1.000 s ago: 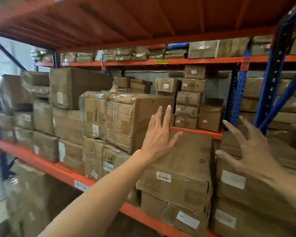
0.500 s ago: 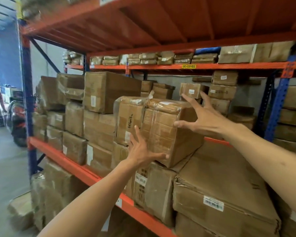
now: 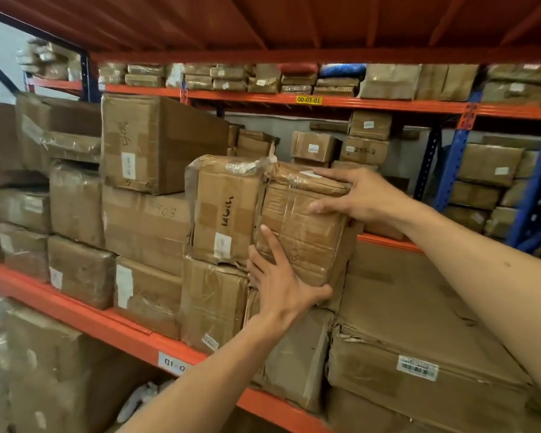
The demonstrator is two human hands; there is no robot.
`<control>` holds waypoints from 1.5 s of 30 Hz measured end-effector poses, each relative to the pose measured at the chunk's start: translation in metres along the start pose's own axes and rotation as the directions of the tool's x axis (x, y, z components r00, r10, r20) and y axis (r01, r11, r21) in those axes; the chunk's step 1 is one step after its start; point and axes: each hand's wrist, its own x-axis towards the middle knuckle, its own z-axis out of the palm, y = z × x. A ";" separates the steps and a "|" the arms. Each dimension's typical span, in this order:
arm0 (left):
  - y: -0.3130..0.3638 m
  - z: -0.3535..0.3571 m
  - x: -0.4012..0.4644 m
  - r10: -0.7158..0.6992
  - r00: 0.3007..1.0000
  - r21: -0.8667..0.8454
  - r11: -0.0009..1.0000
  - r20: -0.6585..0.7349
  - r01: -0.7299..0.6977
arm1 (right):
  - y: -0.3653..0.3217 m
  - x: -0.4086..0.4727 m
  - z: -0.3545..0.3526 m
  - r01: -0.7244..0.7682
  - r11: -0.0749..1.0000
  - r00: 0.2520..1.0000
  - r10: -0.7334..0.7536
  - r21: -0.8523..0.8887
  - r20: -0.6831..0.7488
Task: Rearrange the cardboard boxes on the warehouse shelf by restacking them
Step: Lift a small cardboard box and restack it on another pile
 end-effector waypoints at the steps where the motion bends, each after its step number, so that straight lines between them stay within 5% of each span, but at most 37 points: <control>1: 0.002 -0.001 -0.001 0.017 1.000 0.012 1.000 0.008 -0.017 | 0.003 -0.004 -0.003 -0.010 1.000 1.000 0.010 0.017 -0.012; 9: 0.045 -0.001 -0.009 0.303 0.947 0.266 0.909 0.105 -0.321 | 0.054 -0.086 -0.033 -0.042 0.912 0.976 0.124 0.408 -0.178; 17: 0.112 0.024 -0.021 0.607 0.673 0.492 0.470 0.422 -0.733 | 0.136 -0.194 -0.035 -0.140 0.631 0.826 0.500 0.763 -0.262; 20: 0.113 0.033 -0.022 0.659 0.563 0.333 0.454 0.500 -0.827 | 0.153 -0.218 -0.017 -0.159 0.486 0.769 0.607 0.859 -0.201; 22: 0.111 0.032 -0.021 0.681 0.620 0.115 0.632 0.390 -0.766 | 0.161 -0.225 -0.008 -0.177 0.464 0.760 0.625 0.868 -0.180; 25: 0.114 0.026 -0.020 0.448 0.862 -0.239 0.887 0.236 -0.396 | 0.163 -0.224 -0.008 -0.227 0.486 0.781 0.608 0.844 -0.140; 30: 0.099 0.029 -0.023 0.285 0.882 -0.504 0.861 0.375 -0.064 | 0.161 -0.217 -0.015 -0.285 0.445 0.790 0.611 0.849 -0.055; 45: 0.172 0.032 -0.004 0.504 0.832 -0.588 0.754 0.229 -0.295 | 0.155 -0.204 -0.078 -0.005 0.585 0.768 0.522 0.811 -0.371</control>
